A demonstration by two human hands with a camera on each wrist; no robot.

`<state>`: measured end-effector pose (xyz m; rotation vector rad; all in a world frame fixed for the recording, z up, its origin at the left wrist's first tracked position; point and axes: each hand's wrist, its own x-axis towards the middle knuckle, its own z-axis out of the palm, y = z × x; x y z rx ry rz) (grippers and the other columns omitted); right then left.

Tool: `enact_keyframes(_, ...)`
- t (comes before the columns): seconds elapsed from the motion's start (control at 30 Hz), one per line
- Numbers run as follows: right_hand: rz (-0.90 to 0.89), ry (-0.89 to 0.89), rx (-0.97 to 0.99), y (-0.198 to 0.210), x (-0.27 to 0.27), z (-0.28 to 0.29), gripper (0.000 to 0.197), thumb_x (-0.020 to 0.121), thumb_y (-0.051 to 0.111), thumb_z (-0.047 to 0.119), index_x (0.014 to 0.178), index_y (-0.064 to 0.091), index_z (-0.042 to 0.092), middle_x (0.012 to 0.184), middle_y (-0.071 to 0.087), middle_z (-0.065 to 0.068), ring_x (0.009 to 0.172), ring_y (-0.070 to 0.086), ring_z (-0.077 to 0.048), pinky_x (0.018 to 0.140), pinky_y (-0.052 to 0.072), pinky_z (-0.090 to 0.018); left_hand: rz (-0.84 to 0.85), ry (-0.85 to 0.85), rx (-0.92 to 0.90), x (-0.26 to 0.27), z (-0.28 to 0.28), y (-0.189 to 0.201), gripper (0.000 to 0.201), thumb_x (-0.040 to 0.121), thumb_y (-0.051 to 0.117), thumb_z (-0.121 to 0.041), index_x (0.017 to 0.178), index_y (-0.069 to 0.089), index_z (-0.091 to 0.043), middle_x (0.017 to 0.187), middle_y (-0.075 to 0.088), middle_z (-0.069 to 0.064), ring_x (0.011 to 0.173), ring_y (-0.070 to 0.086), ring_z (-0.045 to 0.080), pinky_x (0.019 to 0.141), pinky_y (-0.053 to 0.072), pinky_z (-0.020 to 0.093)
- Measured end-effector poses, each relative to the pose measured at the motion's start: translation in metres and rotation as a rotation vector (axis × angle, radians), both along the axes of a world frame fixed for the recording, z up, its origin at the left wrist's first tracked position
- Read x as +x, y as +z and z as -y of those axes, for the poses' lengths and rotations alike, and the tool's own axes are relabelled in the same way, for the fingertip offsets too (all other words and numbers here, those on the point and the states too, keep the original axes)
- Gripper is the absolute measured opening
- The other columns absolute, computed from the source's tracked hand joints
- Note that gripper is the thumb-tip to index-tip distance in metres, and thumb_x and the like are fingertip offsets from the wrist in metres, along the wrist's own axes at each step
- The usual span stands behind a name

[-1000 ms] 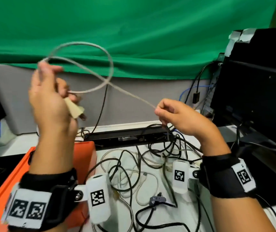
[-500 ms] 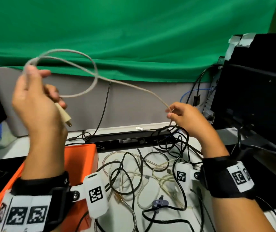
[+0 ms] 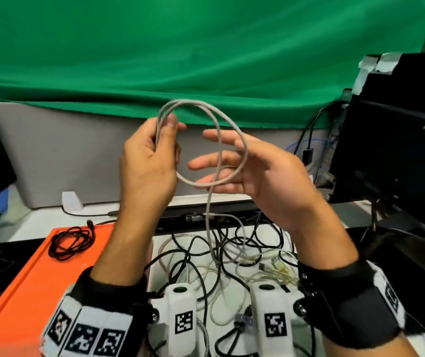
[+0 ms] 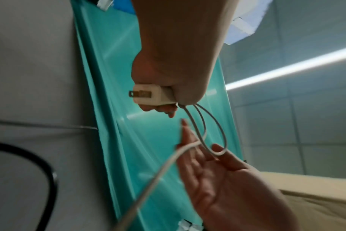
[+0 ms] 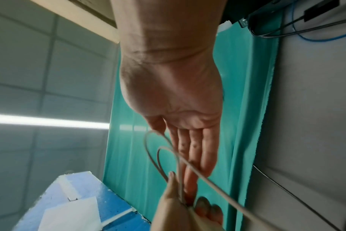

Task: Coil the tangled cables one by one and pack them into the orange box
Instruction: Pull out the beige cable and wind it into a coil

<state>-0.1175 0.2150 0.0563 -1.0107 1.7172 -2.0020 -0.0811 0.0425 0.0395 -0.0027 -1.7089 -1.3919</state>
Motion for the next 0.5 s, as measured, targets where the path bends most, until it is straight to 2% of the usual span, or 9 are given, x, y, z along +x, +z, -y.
enact_keyframes(0.03,0.023,0.038,-0.039,-0.001,-0.001,0.000,0.046,0.107,0.030,0.033,0.134,0.058,0.010,0.109,0.074,-0.019,0.099,0.071,-0.039,0.101,0.049,-0.054,0.025,0.022,-0.008,0.000,0.003,-0.002,0.034,0.101,0.048,-0.049,0.093,0.065,-0.021,0.055,0.042,-0.004,0.051,0.035,0.017,0.050,0.030,0.038)
enact_keyframes(0.1,-0.004,0.046,-0.061,-0.004,-0.001,0.004,0.052,0.106,0.032,0.042,0.130,0.061,0.007,0.099,0.073,-0.015,0.091,0.069,-0.033,0.093,0.052,-0.049,0.091,0.019,-0.035,-0.001,0.006,-0.003,0.035,0.098,0.046,-0.053,0.093,0.063,-0.023,0.059,0.046,-0.004,0.053,0.037,0.017,0.054,0.031,0.041)
enact_keyframes(0.2,0.024,-0.008,-0.152,-0.006,-0.004,0.009,0.048,0.099,0.045,0.047,0.118,0.066,0.007,0.075,0.053,-0.002,0.067,0.054,-0.018,0.066,0.053,-0.034,0.224,-0.058,-0.115,-0.002,0.011,-0.003,0.021,0.096,0.048,-0.049,0.097,0.066,-0.037,0.062,0.054,-0.006,0.052,0.044,0.015,0.056,0.037,0.035)
enact_keyframes(0.27,0.091,-0.093,-0.250,-0.004,-0.012,0.002,0.044,0.100,0.046,0.046,0.113,0.064,0.008,0.069,0.038,0.004,0.057,0.036,-0.011,0.049,0.037,-0.025,0.338,-0.126,-0.176,0.002,0.018,-0.002,0.017,0.101,0.052,-0.039,0.105,0.068,-0.034,0.061,0.056,-0.004,0.049,0.048,0.016,0.055,0.042,0.033)
enact_keyframes(0.33,0.065,-0.235,-0.262,-0.003,-0.020,-0.005,0.030,0.106,0.046,0.033,0.106,0.063,0.009,0.064,0.032,0.007,0.053,0.027,-0.010,0.045,0.026,-0.023,0.435,-0.218,-0.220,0.007,0.021,-0.002,0.019,0.105,0.053,-0.028,0.101,0.071,-0.023,0.060,0.058,-0.001,0.052,0.057,0.019,0.060,0.047,0.035)
enact_keyframes(0.37,0.031,-0.305,-0.252,-0.005,-0.023,-0.006,0.023,0.107,0.045,0.025,0.101,0.062,0.011,0.061,0.031,0.008,0.051,0.027,-0.009,0.044,0.027,-0.023,0.450,-0.278,-0.224,0.009,0.021,-0.001,0.020,0.105,0.053,-0.023,0.100,0.071,-0.016,0.061,0.059,0.000,0.057,0.061,0.019,0.065,0.049,0.035)
enact_keyframes(0.43,0.004,-0.409,-0.263,-0.007,-0.028,-0.006,0.021,0.108,0.044,0.017,0.094,0.059,0.013,0.058,0.033,0.007,0.049,0.030,-0.010,0.045,0.036,-0.024,0.409,-0.413,-0.183,0.013,0.018,0.000,0.018,0.102,0.055,-0.016,0.101,0.071,-0.007,0.060,0.056,0.002,0.063,0.062,0.020,0.071,0.049,0.036)
enact_keyframes(0.5,0.024,-0.477,-0.276,-0.008,-0.034,-0.011,0.020,0.107,0.044,0.014,0.094,0.059,0.013,0.058,0.035,0.006,0.048,0.032,-0.011,0.047,0.040,-0.025,0.334,-0.544,-0.110,0.016,0.018,0.002,0.013,0.097,0.062,-0.015,0.096,0.071,-0.006,0.058,0.049,0.000,0.058,0.055,0.018,0.070,0.052,0.035)
